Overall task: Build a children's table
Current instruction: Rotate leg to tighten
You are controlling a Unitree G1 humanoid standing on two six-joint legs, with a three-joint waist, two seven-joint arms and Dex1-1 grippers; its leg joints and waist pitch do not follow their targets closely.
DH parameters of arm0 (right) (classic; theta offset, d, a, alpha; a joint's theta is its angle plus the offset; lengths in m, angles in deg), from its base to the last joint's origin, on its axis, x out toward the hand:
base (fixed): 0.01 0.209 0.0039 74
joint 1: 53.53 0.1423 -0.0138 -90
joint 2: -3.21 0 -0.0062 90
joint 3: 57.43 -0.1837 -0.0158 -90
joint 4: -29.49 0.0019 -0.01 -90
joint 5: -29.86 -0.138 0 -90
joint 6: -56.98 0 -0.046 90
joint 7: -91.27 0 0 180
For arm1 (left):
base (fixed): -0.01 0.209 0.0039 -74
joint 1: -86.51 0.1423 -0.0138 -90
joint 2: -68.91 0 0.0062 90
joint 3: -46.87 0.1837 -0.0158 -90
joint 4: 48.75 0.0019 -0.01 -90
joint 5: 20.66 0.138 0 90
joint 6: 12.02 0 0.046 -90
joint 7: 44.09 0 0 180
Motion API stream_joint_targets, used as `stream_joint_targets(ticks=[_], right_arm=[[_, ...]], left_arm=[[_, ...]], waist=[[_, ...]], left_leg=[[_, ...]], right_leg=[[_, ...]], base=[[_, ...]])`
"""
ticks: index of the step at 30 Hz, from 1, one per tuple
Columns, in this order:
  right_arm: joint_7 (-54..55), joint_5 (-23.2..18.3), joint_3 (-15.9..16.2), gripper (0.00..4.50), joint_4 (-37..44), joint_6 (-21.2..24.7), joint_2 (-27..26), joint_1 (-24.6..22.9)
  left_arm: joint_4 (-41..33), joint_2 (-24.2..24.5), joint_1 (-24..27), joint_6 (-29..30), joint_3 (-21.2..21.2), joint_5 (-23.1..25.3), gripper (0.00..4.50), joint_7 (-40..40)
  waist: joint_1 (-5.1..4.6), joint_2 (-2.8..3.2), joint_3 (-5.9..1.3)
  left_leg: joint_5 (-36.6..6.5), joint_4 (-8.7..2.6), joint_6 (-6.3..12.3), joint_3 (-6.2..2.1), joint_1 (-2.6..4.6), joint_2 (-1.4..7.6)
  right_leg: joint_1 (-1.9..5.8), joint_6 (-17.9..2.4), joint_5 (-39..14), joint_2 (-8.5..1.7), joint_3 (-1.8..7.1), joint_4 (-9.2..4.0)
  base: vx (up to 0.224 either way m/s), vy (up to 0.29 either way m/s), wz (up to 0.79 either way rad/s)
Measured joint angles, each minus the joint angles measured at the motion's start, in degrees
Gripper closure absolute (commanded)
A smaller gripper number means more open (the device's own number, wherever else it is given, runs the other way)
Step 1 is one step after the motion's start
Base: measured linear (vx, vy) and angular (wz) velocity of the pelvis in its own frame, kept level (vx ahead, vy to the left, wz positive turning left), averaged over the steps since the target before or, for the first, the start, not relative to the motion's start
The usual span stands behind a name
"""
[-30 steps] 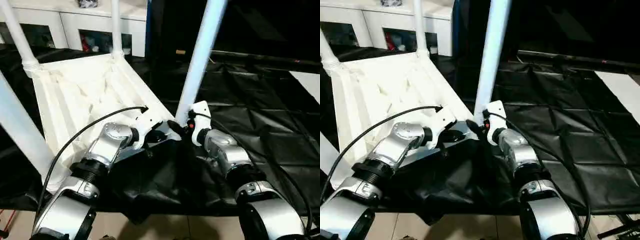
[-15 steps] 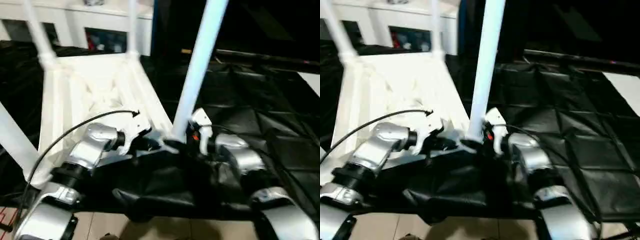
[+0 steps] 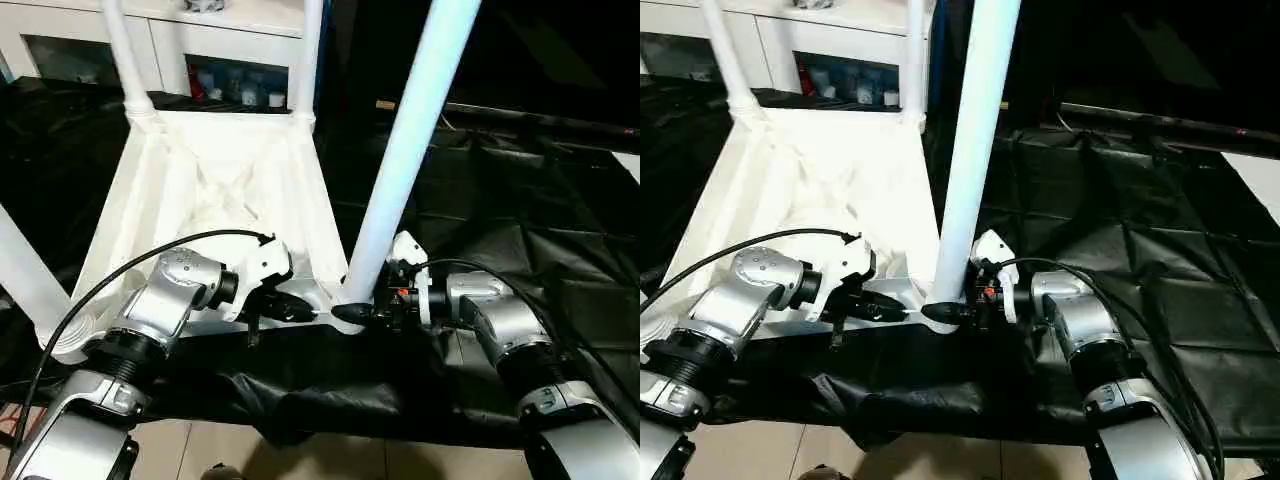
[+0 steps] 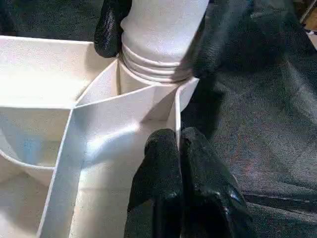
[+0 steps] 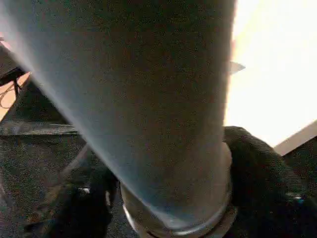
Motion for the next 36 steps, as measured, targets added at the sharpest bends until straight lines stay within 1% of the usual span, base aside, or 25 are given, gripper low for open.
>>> stream_joint_targets(ticks=[2, 4, 7, 10, 14, 15, 18, 21, 22, 23, 24, 26, 28, 29, 31, 34, 36], right_arm=[[0.04, 0.00, -0.02, 1.73, 0.57, 0.63, 0.05, -0.19], [0.23, 0.00, -0.07, 1.78, 0.78, 0.76, -0.02, -0.33], [3.49, 0.05, -0.85, 1.82, 0.22, 0.70, -0.76, -0.29], [11.11, 0.08, -3.40, 1.83, -2.69, 0.40, -2.72, 0.74], [23.75, 0.12, -6.77, 1.84, -6.94, 0.30, -6.11, 3.23], [25.68, 0.18, -7.19, 1.84, -7.44, 0.40, -6.56, 3.63], [38.39, 0.93, -8.99, 1.84, -10.28, 0.76, -9.66, 6.09], [44.44, 1.46, -9.54, 1.84, -11.99, -0.67, -11.24, 7.05], [44.97, 1.68, -9.56, 1.49, -12.50, -1.06, -11.35, 7.33], [45.06, 1.95, -9.63, 1.28, -12.97, -1.71, -11.36, 7.53], [44.99, 2.07, -9.70, 1.14, -13.26, -1.90, -11.37, 7.71], [44.25, 2.38, -9.69, 1.11, -13.39, -1.92, -11.43, 7.91], [43.23, 2.84, -9.68, 0.79, -13.37, -2.08, -11.30, 7.91], [42.63, 3.24, -9.49, 0.72, -13.38, -2.42, -11.22, 7.90], [39.96, 3.52, -8.32, 0.72, -13.25, -3.63, -10.24, 7.56], [32.83, 3.51, -6.76, 0.72, -12.24, -5.80, -8.46, 6.09], [27.27, 3.34, -5.76, 0.72, -10.86, -6.33, -7.20, 5.10]], left_arm=[[-0.01, -0.02, 0.01, -0.08, 0.03, 0.00, 4.50, -0.10], [-0.03, -0.07, 0.02, -0.07, 0.05, 0.00, 4.50, -0.29], [0.31, -1.14, -0.13, 0.00, -0.10, 0.62, 4.50, -3.09], [2.15, -3.43, -1.27, 0.62, -0.81, 2.16, 4.50, -8.38], [5.63, -7.41, -3.46, 2.30, -1.63, 3.77, 4.50, -17.29], [6.15, -8.09, -3.88, 2.55, -1.74, 4.21, 4.50, -18.60], [8.08, -11.97, -5.44, 4.99, -2.40, 5.34, 4.50, -26.45], [8.37, -13.74, -5.76, 6.17, -2.89, 5.88, 4.50, -29.91], [8.43, -14.02, -5.80, 6.29, -3.02, 5.98, 4.50, -30.32], [8.44, -14.21, -5.92, 6.33, -3.05, 6.15, 4.50, -30.48], [8.44, -14.25, -5.96, 6.31, -3.05, 6.18, 4.50, -30.48], [8.45, -14.24, -6.04, 6.30, -3.13, 6.22, 4.50, -30.36], [8.44, -14.06, -6.03, 6.25, -3.21, 6.19, 4.50, -29.77], [8.43, -13.91, -6.03, 6.19, -3.22, 6.16, 4.50, -29.34], [8.33, -13.24, -5.98, 5.67, -3.17, 5.92, 4.50, -28.17], [7.06, -10.66, -4.89, 4.29, -3.04, 5.05, 4.50, -24.08], [6.24, -8.37, -4.09, 2.92, -3.03, 4.38, 4.50, -20.15]], waist=[[0.03, 0.00, 0.00], [0.05, 0.00, 0.00], [-0.04, 0.01, -0.01], [-0.57, 0.00, -0.01], [-1.77, 0.00, -0.02], [-1.87, 0.00, -0.02], [-2.32, 0.08, -0.07], [-2.43, 0.31, -0.21], [-2.43, 0.34, -0.23], [-2.41, 0.36, -0.24], [-2.41, 0.36, -0.24], [-2.44, 0.36, -0.24], [-2.49, 0.36, -0.24], [-2.52, 0.36, -0.24], [-2.52, 0.35, -0.24], [-2.43, 0.36, -0.24], [-2.29, 0.37, -0.23]], left_leg=[[0.00, 0.00, 0.00, 0.00, 0.00, 0.00], [0.00, 0.00, 0.00, 0.00, 0.00, 0.00], [0.00, 0.01, 0.00, 0.00, 0.04, -0.02], [0.00, 0.04, 0.00, 0.00, 0.11, -0.03], [0.00, 0.04, 0.00, -0.06, 0.14, -0.05], [0.00, 0.06, 0.00, -0.06, 0.14, -0.05], [0.00, 0.09, 0.00, -0.08, 0.12, -0.06], [0.00, 0.10, 0.00, -0.07, 0.12, -0.07], [0.00, 0.09, 0.00, -0.07, 0.11, -0.09], [0.00, 0.09, 0.00, -0.07, 0.10, -0.09], [0.00, 0.08, 0.00, -0.07, 0.08, -0.09], [0.00, 0.08, 0.00, -0.07, 0.07, -0.08], [0.00, 0.08, 0.00, -0.06, 0.08, -0.08], [0.00, 0.07, 0.00, -0.07, 0.08, -0.08], [0.00, 0.04, 0.00, -0.06, 0.07, -0.08], [0.00, -0.07, 0.00, -0.06, 0.07, -0.06], [0.00, -0.14, 0.00, -0.07, 0.06, -0.04]], right_leg=[[0.00, 0.01, -0.01, 0.00, 0.00, 0.00], [0.01, 0.01, -0.01, 0.00, 0.00, 0.00], [0.05, 0.00, 0.00, -0.02, 0.05, 0.02], [0.07, 0.24, -0.13, -0.01, 0.06, 0.03], [0.04, 0.29, -0.16, -0.01, -0.01, 0.01], [0.04, 0.29, -0.15, -0.01, 0.00, 0.03], [0.00, 0.29, -0.15, -0.01, -0.01, 0.00], [0.00, 0.29, -0.15, -0.01, -0.01, -0.01], [0.00, 0.29, -0.15, -0.01, -0.01, -0.01], [0.00, 0.29, -0.15, 0.00, -0.02, 0.00], [-0.01, 0.29, -0.15, 0.00, -0.02, 0.00], [-0.01, 0.28, -0.14, 0.03, -0.03, 0.00], [-0.01, 0.28, -0.14, 0.03, -0.03, 0.00], [-0.01, 0.28, -0.14, 0.04, -0.04, 0.00], [-0.06, 0.27, -0.14, 0.05, -0.07, 0.00], [-0.09, 0.24, -0.12, 0.07, -0.11, 0.01], [-0.11, 0.19, -0.09, 0.09, -0.15, 0.01]], base=[[0.000, 0.000, 0.00], [0.000, 0.000, 0.00], [0.000, 0.000, 0.00], [0.000, 0.000, 0.00], [0.000, 0.000, 0.00], [0.000, 0.000, 0.00], [0.000, 0.000, 0.00], [0.000, 0.000, 0.00], [0.000, 0.000, 0.00], [0.000, 0.000, 0.00], [0.000, 0.000, 0.00], [0.000, 0.000, 0.00], [0.000, 0.000, 0.00], [0.000, 0.000, 0.00], [0.000, 0.000, 0.00], [0.000, 0.000, 0.00], [0.000, 0.000, 0.00]])
